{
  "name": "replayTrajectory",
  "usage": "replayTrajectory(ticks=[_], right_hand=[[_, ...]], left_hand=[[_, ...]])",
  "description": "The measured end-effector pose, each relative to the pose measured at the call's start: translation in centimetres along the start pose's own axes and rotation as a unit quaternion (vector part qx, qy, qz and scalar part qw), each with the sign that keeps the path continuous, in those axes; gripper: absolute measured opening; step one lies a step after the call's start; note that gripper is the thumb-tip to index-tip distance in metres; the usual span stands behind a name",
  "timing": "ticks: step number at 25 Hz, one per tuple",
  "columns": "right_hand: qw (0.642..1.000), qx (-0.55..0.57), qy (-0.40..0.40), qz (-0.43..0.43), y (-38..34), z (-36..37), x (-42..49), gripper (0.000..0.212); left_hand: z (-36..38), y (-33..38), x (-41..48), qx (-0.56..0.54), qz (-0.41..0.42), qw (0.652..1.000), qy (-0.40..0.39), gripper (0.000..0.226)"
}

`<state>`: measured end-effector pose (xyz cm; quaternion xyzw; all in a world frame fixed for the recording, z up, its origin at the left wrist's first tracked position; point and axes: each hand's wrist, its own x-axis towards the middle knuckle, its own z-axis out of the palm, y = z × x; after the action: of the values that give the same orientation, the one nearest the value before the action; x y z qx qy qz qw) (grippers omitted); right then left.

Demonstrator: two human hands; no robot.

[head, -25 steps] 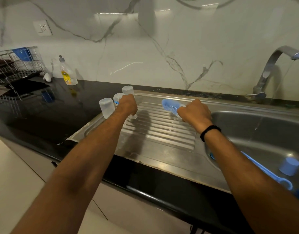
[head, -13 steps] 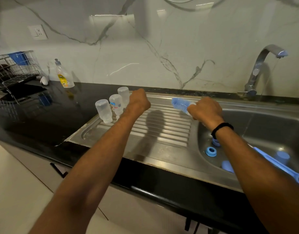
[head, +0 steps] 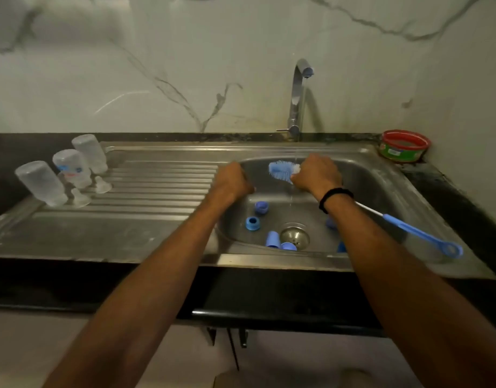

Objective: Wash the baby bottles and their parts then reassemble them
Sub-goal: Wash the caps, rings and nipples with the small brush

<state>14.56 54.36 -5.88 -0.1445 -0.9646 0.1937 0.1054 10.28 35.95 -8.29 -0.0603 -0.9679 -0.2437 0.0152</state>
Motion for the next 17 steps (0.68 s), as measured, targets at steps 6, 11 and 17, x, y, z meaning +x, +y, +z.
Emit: replayTrajectory(ticks=[6,11,17], right_hand=[[0.998,0.004,-0.047,0.048,5.9,1.6,-0.2,0.035],[0.992,0.076,-0.078,0.07,7.0,2.8,1.7,0.053],[0.99,0.055,-0.083,0.095,7.7,3.7,2.8,0.043]], left_hand=[[7.6,5.8,-0.2,0.099,0.051,0.977,-0.182,0.031],[10.2,6.9,0.9,0.217,0.139,0.908,-0.329,0.033],[13.7,7.0,2.0,0.218,0.147,0.871,-0.414,0.047]])
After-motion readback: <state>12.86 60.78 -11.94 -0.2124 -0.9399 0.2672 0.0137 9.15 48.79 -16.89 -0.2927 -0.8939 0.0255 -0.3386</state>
